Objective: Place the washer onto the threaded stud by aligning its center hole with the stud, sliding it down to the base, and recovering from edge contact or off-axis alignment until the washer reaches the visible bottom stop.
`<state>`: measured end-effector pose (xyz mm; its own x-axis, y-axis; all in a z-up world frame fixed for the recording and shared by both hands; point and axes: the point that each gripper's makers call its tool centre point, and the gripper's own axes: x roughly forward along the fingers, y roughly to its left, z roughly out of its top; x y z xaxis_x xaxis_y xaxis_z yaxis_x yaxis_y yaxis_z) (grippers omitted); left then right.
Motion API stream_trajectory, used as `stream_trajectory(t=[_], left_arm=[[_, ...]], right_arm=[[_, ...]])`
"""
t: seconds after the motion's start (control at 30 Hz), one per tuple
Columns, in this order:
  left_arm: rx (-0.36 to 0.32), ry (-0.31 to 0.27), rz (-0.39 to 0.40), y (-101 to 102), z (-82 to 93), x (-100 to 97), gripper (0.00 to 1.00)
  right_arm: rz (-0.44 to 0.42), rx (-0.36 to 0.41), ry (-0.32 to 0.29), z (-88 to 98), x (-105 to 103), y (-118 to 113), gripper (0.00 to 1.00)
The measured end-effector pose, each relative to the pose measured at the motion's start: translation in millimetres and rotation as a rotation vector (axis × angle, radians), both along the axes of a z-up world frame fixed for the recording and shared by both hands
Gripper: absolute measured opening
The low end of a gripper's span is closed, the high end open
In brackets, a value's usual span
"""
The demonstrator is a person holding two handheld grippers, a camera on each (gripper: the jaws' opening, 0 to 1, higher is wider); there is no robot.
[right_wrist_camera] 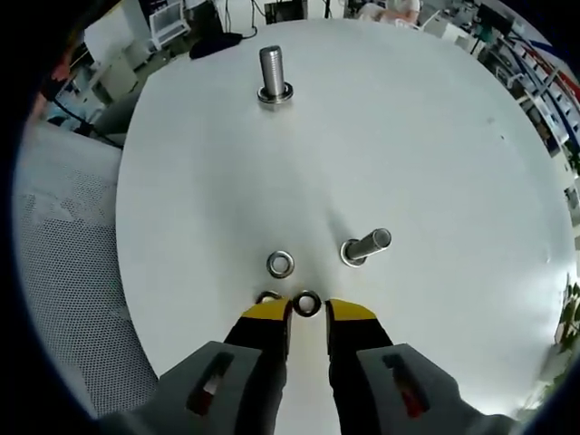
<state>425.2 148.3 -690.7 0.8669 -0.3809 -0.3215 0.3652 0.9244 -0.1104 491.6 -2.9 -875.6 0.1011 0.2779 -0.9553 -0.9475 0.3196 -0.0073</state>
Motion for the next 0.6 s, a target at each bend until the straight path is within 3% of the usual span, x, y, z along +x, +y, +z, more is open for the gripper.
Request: stream_trajectory(t=[0.33, 0.6], left_arm=[[0.000, 0.002, 0.001, 0.4, -0.4, 0.3, 0.22], [0.003, 0.008, 0.001, 0.6, -1.6, 0.2, 0.22]], right_arm=[[0.011, 0.003, 0.018, -0.6, 1.5, -0.7, 0.15], [0.033, -0.043, 0.044, -1.3, 2.2, 0.0, 0.15]])
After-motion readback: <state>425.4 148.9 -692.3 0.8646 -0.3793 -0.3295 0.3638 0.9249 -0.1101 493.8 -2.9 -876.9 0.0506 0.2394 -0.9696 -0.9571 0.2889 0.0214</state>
